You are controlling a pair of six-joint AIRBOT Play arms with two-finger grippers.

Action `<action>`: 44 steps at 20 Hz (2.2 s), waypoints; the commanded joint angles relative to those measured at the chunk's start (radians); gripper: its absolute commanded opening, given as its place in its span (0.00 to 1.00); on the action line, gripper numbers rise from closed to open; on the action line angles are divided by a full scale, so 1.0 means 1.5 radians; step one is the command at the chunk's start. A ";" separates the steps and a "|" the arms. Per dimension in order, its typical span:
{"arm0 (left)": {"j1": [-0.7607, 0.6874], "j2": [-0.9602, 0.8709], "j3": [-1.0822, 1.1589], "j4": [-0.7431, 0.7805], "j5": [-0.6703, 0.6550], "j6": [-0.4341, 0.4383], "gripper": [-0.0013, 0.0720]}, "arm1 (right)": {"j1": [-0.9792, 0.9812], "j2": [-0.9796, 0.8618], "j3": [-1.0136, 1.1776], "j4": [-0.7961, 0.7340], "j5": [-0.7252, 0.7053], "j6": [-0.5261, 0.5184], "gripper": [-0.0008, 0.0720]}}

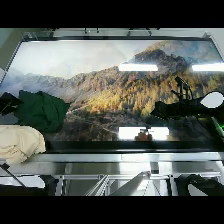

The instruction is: Fold the shirts.

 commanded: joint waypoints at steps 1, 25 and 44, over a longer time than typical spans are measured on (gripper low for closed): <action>-0.028 -0.050 0.045 0.004 -0.068 0.026 0.01 | 0.001 0.001 0.000 0.000 0.000 0.000 0.04; -0.581 0.091 0.377 -0.286 -0.167 -0.065 1.00 | -0.032 0.001 0.002 0.059 0.071 -0.025 0.04; -0.550 0.073 -0.229 -0.188 0.055 0.041 0.97 | -0.568 -0.125 -0.005 -0.061 0.160 -0.119 0.56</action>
